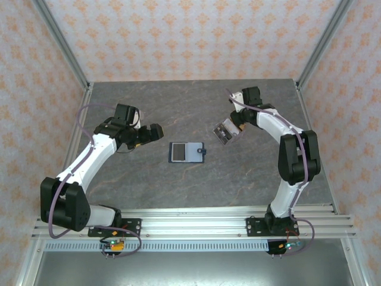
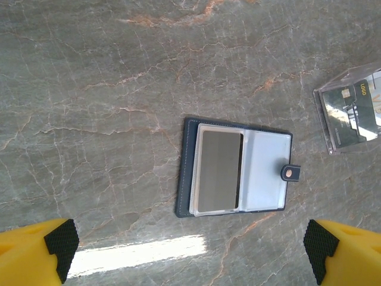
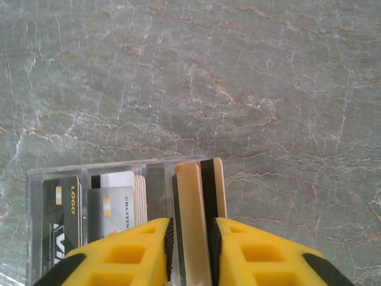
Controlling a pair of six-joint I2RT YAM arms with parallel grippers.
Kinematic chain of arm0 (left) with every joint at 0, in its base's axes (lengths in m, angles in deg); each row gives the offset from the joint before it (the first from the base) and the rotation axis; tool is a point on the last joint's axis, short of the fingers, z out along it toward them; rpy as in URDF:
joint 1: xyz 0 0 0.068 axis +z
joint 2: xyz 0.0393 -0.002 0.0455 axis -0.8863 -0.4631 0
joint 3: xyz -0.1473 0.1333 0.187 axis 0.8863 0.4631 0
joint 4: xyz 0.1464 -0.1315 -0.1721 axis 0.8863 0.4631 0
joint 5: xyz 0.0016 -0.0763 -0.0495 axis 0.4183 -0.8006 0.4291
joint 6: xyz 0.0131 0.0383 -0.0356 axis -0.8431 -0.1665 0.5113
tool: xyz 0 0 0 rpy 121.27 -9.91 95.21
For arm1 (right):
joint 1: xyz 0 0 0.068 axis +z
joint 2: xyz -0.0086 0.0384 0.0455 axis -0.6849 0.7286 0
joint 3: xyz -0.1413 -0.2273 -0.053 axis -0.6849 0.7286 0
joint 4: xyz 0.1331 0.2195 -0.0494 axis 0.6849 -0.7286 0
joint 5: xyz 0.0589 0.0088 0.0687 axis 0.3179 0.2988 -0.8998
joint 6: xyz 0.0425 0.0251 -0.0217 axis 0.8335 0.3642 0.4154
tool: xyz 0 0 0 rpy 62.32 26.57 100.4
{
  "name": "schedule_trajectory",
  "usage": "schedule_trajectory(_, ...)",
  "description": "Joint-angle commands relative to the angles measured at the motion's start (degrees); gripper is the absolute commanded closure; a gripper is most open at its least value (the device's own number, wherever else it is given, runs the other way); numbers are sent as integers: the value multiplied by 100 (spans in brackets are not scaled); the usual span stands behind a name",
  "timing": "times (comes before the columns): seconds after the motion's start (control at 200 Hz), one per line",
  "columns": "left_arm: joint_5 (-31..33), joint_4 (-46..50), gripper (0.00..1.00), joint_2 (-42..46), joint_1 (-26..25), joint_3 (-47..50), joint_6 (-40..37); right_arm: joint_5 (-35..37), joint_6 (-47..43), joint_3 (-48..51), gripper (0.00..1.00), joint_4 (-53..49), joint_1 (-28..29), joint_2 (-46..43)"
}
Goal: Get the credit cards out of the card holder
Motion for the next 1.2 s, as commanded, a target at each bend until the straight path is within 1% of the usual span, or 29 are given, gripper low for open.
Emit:
schedule_trajectory(0.0, -27, -70, 0, -13, 20, -70, 21, 30, 440, -99, 72, -74, -28, -419)
schedule_trajectory(0.08, -27, -70, 0, 0, 21, -70, 22, 6, 768, 7, 70, -24, -28, -736)
schedule_trajectory(0.225, -16, -88, 0, -9, 16, -53, 48, -190, 1817, 418, 62, 90, 12, -1450)
schedule_trajectory(0.33, 9, -64, 0, -21, 16, -53, 74, 133, 2822, 632, 56, -188, 204, -1832)
schedule_trajectory(0.395, 39, -43, 0, -16, 16, -53, 82, 392, 3537, 580, 53, -713, 405, -1914)
schedule_trajectory(0.445, 55, -25, 0, -20, 16, -53, 90, 454, 3874, 642, 53, -916, 580, -1962)
schedule_trajectory(0.556, 77, 7, 0, -17, 18, -53, 118, 1005, 4741, 973, 51, -933, 1120, -2134)
schedule_trajectory(0.566, 85, 8, 0, -17, 16, -53, 125, 1100, 4978, 1018, 51, -940, 1235, -2138)
schedule_trajectory(0.606, 102, 19, 0, -20, 16, -46, 142, 1153, 5259, 1069, 50, -941, 1387, -2126)
schedule_trajectory(0.681, 166, 42, 0, -15, 23, -27, 180, 1195, 5898, 1194, 50, -806, 1837, -1994)
schedule_trajectory(0.781, 236, 129, 0, -2, 16, -50, 201, 1261, 6433, 1185, 50, -607, 2417, -1636)
schedule_trajectory(0.866, 265, 161, 0, 29, 16, -53, 232, 1287, 6734, 1069, 49, -443, 2867, -1251)
schedule_trajectory(0.931, 295, 191, 0, 52, 16, -53, 265, 1203, 6799, 893, 49, -341, 3168, -932)
schedule_trajectory(1.016, 361, 257, 0, 77, 21, -61, 335, 1235, 6952, 619, 49, -373, 3451, -515)
schedule_trajectory(1.071, 306, 256, 0, 85, 16, -61, 347, 1066, 6969, 455, 50, -303, 3553, -260)
schedule_trajectory(1.146, 106, 149, 0, 101, 20, -22, 337, 795, 6972, 291, 57, -168, 3591, 15)
schedule_trajectory(1.191, 57, 94, 0, 110, 16, 14, 367, 772, 6994, 191, 61, -165, 3595, 147)
